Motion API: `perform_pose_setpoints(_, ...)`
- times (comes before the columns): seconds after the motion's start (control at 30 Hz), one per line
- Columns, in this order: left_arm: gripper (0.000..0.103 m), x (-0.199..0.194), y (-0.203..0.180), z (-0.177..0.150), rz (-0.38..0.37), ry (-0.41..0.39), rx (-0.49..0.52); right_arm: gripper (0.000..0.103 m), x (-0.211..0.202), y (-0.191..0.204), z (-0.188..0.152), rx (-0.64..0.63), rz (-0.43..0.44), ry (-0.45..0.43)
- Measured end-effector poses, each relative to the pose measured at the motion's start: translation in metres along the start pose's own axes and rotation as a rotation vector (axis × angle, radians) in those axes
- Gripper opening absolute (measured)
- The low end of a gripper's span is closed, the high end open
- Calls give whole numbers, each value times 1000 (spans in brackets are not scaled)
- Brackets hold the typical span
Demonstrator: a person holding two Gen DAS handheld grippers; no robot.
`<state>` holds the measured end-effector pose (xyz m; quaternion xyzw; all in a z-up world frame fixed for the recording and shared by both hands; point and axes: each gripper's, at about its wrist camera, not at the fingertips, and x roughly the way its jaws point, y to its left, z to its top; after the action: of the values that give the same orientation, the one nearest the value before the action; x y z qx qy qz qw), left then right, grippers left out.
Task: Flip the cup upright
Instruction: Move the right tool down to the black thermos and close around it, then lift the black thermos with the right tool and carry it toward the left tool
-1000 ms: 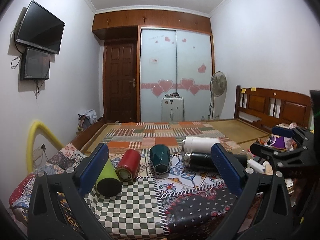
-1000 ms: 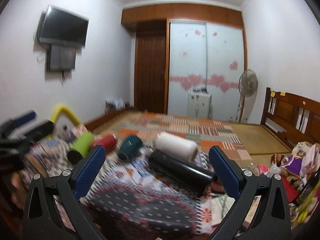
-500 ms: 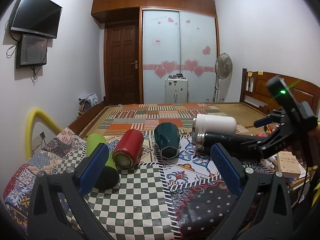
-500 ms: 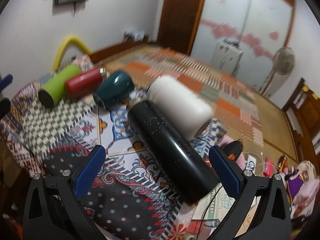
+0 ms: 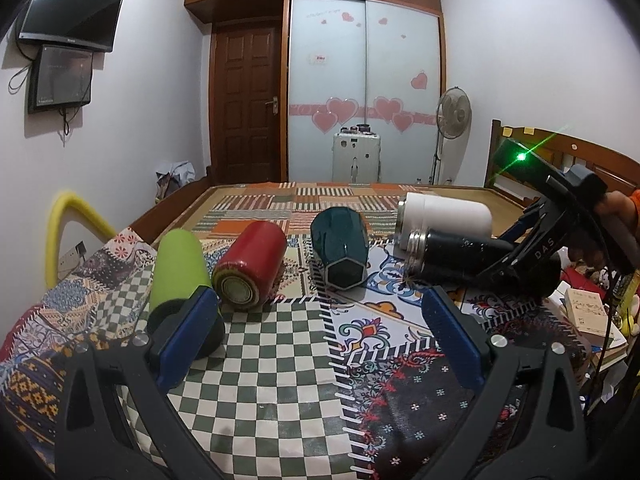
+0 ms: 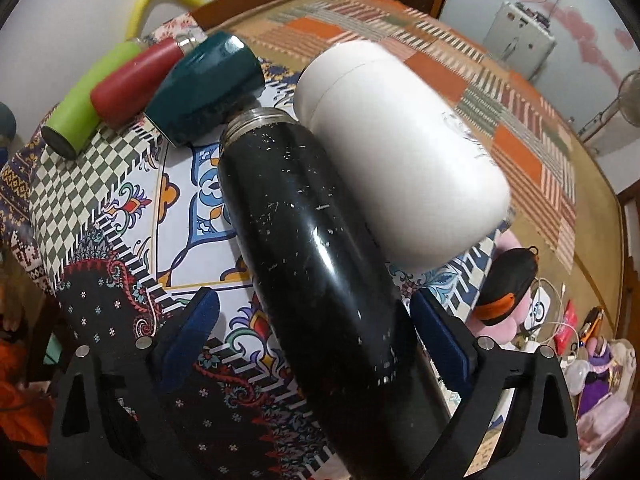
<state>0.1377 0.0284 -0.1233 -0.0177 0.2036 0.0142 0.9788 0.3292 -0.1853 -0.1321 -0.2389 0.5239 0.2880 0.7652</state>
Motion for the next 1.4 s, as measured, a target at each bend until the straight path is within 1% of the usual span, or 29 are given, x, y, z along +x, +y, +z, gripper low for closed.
perform_pose_setpoints(0.1,103,6,2,-2,-1,16,-12,92,4,-2,3,-9,14,37)
perform_pose_setpoints(0.2,103,10,4,-4,1,25,-21,86,13,1,5,-15,12,98)
perform_pose_setpoints(0.23,103,10,4,-4,1,27,-24,83,17,1,6,-20,9,112)
perform_pose_setpoints(0.27,103,10,4,-4,0,27,-27,74,19,1,6,-25,3,123)
perform_pose_setpoints(0.3,103,11,5,-5,1,28,-28,70,23,1,6,-24,5,137)
perform_pose_setpoints(0.37,103,12,5,-6,7,29,-26,68,25,0,6,-11,36,136)
perform_pose_setpoints(0.47,103,14,5,-7,12,37,-24,67,23,4,5,-9,26,99)
perform_pose_setpoints(0.63,103,13,5,-9,23,40,-26,66,17,13,0,29,3,49)
perform_pose_setpoints(0.87,103,3,9,-6,35,33,-41,66,-12,37,-4,30,-12,-47)
perform_pose_setpoints(1.0,103,-6,10,-2,50,17,-39,66,-34,50,-7,50,15,-98)
perform_pose_setpoints(1.17,103,-22,13,5,62,-12,-35,66,-56,71,-15,47,21,-163)
perform_pose_setpoints(1.27,103,-30,16,6,74,-19,-29,66,-54,73,-25,45,34,-196)
perform_pose_setpoints(1.3,103,-33,18,7,76,-19,-29,66,-53,78,-27,48,56,-203)
perform_pose_setpoints(1.4,103,-39,22,7,82,-19,-25,66,-49,94,-30,36,83,-209)
